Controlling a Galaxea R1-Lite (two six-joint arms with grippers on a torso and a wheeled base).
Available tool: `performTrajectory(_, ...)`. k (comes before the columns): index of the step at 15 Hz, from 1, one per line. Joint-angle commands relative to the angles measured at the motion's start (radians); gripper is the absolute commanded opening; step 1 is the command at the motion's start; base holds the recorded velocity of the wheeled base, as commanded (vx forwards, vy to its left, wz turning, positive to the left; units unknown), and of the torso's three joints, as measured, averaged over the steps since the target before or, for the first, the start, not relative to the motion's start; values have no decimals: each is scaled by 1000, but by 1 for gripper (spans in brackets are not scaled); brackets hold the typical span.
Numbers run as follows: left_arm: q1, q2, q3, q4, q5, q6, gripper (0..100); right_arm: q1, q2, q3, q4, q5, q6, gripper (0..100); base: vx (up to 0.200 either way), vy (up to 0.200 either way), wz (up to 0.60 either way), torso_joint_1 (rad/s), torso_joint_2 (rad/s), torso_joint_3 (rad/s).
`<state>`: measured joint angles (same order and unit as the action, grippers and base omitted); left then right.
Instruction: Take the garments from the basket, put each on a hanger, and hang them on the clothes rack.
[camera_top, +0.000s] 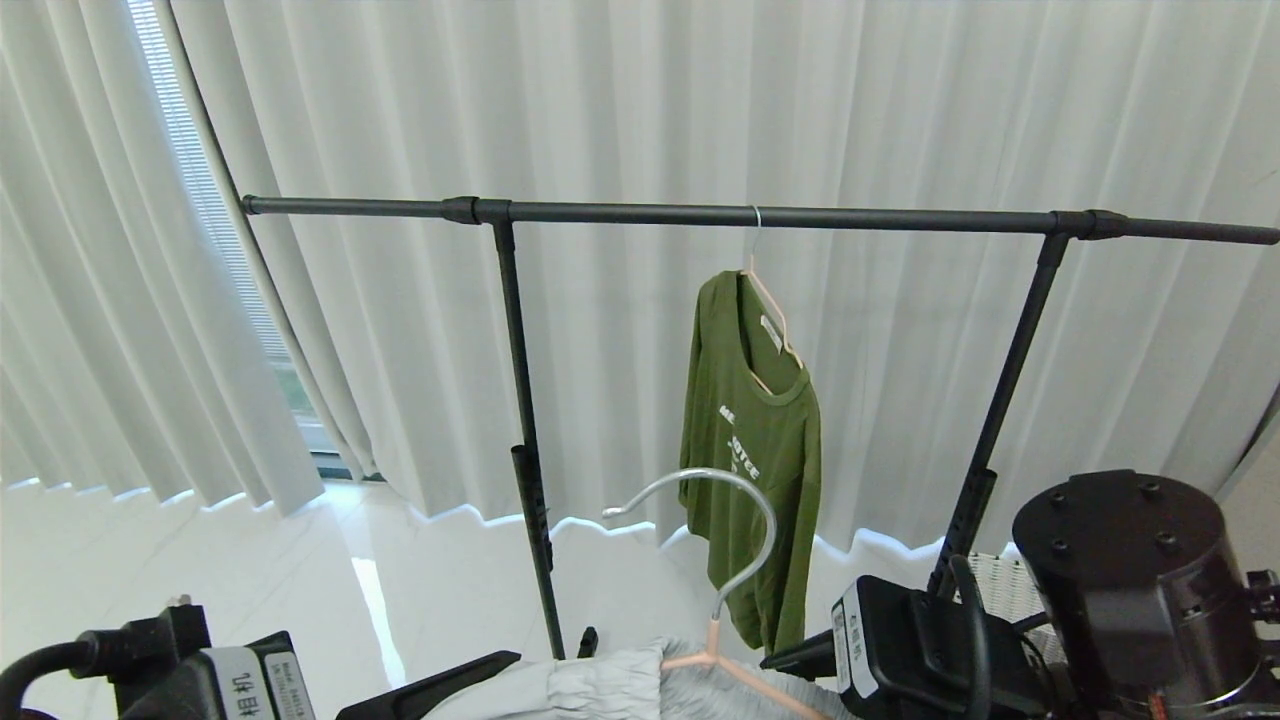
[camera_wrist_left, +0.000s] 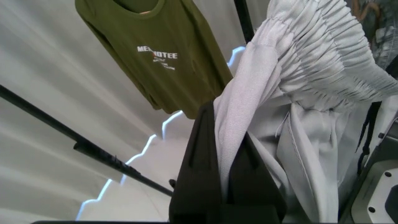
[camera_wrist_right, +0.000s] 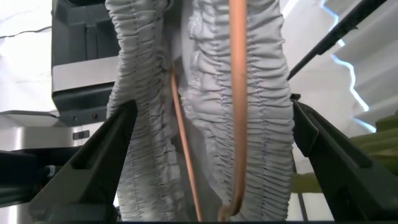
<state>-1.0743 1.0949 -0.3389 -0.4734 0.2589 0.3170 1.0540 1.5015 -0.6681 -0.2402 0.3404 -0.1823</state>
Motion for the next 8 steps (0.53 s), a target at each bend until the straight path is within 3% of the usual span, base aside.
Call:
performTrajectory(1, 0, 0, 0, -1, 0, -1, 0, 1, 0, 1, -1, 0, 0, 0, 0, 0, 0, 0, 0, 0)
performTrajectory(8, 0, -1, 1, -1, 0, 1, 0, -6, -3, 1, -4, -31, -6, 0, 0, 0, 0, 0, 0, 0)
